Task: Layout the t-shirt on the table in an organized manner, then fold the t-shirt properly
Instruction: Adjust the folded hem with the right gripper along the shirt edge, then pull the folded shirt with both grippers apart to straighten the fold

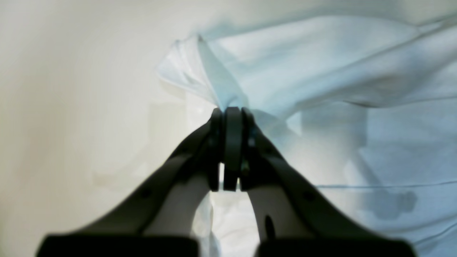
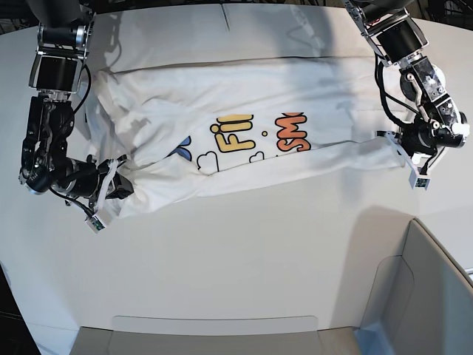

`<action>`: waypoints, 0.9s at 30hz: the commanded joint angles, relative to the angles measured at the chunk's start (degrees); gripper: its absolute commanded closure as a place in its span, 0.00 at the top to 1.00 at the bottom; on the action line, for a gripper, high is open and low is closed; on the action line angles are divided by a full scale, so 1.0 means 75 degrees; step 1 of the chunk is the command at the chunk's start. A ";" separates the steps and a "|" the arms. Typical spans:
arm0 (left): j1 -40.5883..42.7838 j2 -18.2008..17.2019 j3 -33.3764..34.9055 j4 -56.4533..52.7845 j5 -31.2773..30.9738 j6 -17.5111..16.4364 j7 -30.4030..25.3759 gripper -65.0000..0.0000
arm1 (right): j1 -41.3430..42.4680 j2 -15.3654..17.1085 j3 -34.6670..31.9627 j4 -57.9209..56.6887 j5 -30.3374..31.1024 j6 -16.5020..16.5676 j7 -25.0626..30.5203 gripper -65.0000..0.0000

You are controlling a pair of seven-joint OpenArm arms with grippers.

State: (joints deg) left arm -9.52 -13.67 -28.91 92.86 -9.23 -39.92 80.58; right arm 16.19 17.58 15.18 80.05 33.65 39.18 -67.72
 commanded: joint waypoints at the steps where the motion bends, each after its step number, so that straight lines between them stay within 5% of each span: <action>1: -0.0143 -0.0152 0.0004 0.0120 -0.0041 -0.0010 -0.0077 0.00 | 0.0052 0.0088 0.0033 0.0292 0.0185 0.0110 0.0127 0.00; 9: -0.0155 -0.0328 -0.0067 0.0120 -0.0017 -0.0010 -0.0077 0.00 | -0.0640 0.0275 0.0947 0.0691 0.1357 0.0110 -0.0189 0.00; 20: -0.0108 -0.0504 -0.0067 0.0167 -0.0017 -0.0010 -0.0077 0.00 | -0.1285 0.0568 0.0971 0.1605 0.1673 0.0110 -0.0447 0.00; 27: -0.0108 -0.0738 -0.0067 0.0167 -0.0017 -0.0010 -0.0077 0.00 | -0.1812 0.0826 0.0983 0.1898 0.2881 0.0110 -0.0459 0.00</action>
State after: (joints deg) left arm -9.37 -18.15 -29.26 92.97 -9.43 -39.92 80.58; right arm 1.54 22.92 22.15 93.36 53.58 39.22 -72.34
